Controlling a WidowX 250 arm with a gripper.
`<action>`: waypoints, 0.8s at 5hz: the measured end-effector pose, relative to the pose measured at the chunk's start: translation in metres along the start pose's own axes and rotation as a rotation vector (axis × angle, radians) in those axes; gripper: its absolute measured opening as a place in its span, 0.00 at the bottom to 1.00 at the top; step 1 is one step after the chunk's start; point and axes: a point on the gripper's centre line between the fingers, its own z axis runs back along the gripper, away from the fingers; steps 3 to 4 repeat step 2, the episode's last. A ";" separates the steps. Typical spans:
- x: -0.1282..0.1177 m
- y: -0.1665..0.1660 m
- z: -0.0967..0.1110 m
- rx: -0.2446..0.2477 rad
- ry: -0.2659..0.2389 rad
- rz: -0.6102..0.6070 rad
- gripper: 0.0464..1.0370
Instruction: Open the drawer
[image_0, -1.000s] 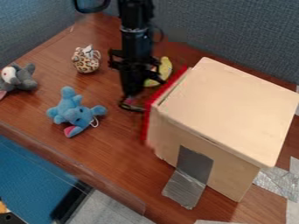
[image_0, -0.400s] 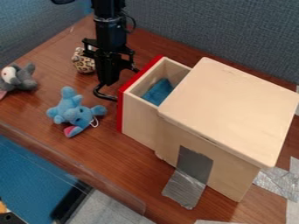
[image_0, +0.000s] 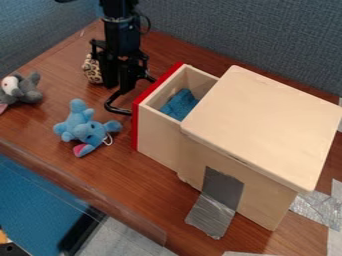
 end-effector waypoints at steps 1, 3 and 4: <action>0.005 -0.002 0.029 0.028 -0.088 -0.036 0.91; 0.003 -0.004 0.056 0.065 -0.167 -0.067 0.97; 0.003 -0.004 0.056 0.065 -0.167 -0.067 0.97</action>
